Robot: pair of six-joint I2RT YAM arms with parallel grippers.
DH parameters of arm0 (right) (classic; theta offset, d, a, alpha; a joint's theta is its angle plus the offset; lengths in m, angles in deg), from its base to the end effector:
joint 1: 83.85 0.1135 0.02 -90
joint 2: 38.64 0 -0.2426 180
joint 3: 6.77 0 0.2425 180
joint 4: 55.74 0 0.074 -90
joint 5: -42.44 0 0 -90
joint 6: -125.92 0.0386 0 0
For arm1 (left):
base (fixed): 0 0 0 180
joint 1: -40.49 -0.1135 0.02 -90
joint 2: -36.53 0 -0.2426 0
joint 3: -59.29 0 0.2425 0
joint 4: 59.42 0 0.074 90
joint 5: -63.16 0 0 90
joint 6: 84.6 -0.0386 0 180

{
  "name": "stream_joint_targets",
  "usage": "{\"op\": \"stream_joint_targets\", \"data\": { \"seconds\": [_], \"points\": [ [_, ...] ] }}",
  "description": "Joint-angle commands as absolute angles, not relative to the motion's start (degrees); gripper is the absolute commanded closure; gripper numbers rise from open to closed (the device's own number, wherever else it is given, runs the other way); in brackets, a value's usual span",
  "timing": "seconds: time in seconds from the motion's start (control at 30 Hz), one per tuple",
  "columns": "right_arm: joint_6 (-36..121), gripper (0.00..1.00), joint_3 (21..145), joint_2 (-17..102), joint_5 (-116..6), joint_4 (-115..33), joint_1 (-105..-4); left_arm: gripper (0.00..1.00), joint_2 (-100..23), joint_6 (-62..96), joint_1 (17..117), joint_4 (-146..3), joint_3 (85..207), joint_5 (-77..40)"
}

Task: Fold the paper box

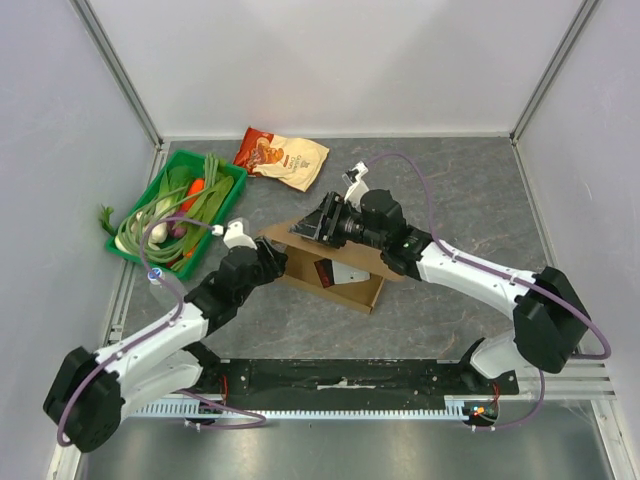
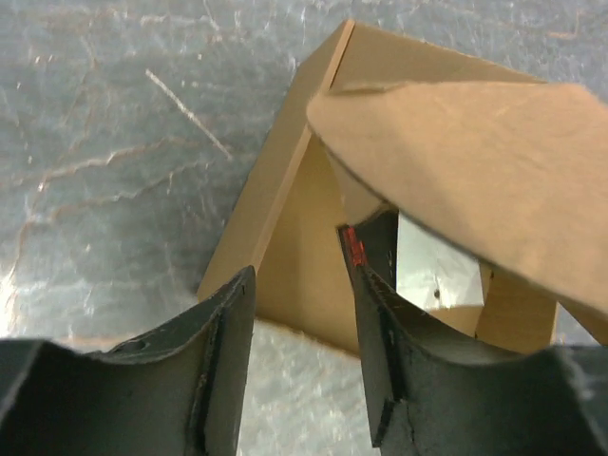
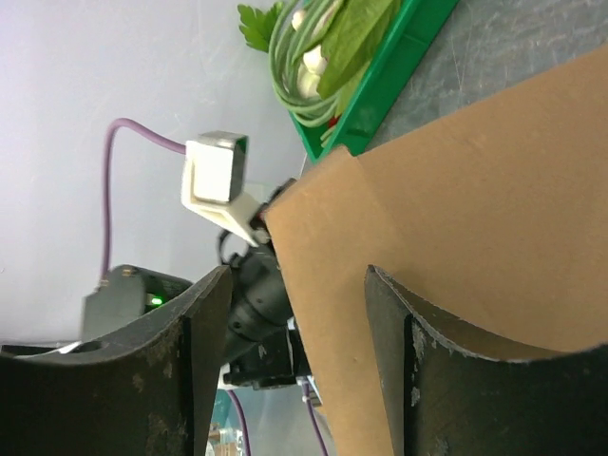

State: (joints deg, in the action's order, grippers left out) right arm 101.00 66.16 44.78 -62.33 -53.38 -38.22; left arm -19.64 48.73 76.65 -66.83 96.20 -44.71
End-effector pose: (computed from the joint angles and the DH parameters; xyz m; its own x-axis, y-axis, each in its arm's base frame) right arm 0.2302 0.2493 0.2856 -0.8500 0.3851 -0.3594 -0.2234 0.3542 0.9081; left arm 0.1788 -0.1160 0.1853 -0.4970 -0.4457 -0.7445 -0.0012 0.8584 -0.5130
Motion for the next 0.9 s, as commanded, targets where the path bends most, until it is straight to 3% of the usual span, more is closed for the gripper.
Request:
{"op": "stream_joint_targets", "data": {
  "seconds": [0.0, 0.23, 0.43, 0.67, 0.87],
  "points": [
    [103.34, 0.35, 63.28, 44.60, -65.32, -63.21, -38.23, 0.47, -10.87, 53.64, 76.87, -88.45, 101.20, -39.08],
    [104.04, 0.34, 57.05, 45.73, -66.11, -67.78, -38.58, 0.47, 11.62, 56.11, 76.87, -109.75, 104.98, -29.22],
    [103.43, 0.35, 53.00, 47.85, -67.60, -71.21, -38.58, 0.47, 19.74, 47.77, 76.87, -108.21, 111.21, -17.00],
    [98.26, 0.36, 48.08, 46.80, -68.83, -70.70, -38.58, 0.51, -6.16, 42.05, 76.79, -101.81, 122.91, -19.45],
    [91.39, 0.36, 47.37, 41.79, -68.04, -62.19, -38.58, 0.57, -25.86, 42.66, 75.21, -86.60, 120.20, -14.81]
  ]
}}
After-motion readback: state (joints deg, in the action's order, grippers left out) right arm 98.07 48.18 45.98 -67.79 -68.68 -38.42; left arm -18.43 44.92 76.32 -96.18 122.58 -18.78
